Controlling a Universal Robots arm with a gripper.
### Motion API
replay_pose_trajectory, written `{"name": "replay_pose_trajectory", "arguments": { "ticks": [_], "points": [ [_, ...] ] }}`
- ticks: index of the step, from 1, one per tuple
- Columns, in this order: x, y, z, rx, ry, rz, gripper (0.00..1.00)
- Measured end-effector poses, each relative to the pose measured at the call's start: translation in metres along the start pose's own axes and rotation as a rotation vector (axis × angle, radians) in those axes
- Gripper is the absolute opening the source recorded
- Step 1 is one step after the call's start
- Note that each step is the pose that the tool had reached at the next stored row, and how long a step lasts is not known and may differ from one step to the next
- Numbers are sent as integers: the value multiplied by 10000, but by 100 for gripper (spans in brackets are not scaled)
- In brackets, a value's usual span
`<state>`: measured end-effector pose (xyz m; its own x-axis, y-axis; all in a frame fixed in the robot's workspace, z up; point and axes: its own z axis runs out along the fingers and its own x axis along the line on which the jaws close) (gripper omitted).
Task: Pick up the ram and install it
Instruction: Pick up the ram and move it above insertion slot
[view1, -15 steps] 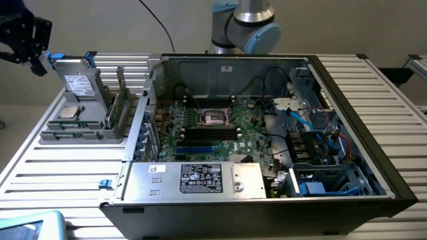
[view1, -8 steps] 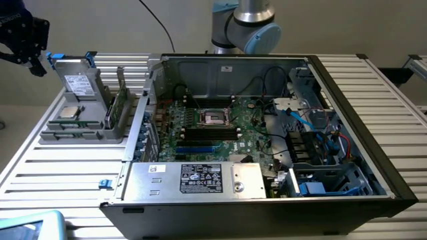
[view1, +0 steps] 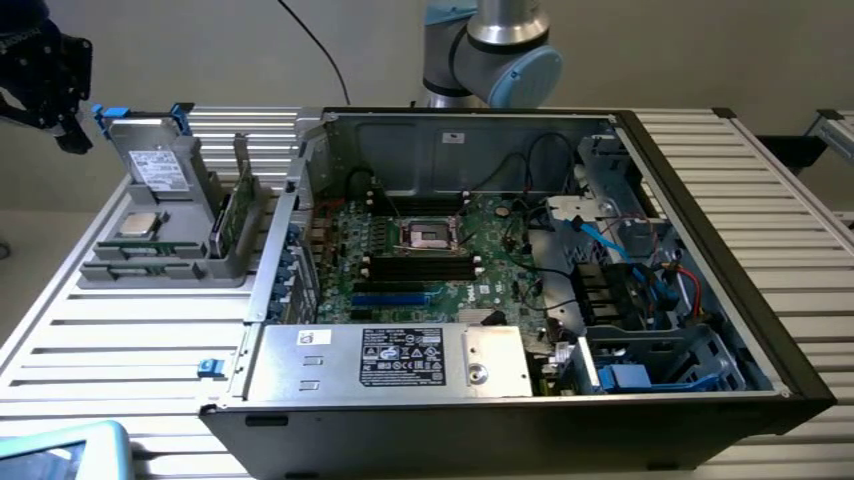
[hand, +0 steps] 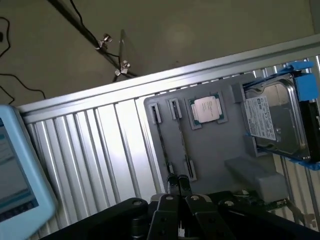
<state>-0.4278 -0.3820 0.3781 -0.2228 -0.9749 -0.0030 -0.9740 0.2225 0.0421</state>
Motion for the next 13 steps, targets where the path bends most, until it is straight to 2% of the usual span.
{"name": "replay_pose_trajectory", "arguments": {
  "ticks": [11, 13],
  "points": [
    [0, 0, 2, 2, 119, -2002, 11],
    [0, 0, 2, 0, 125, -2143, 11]
  ]
}}
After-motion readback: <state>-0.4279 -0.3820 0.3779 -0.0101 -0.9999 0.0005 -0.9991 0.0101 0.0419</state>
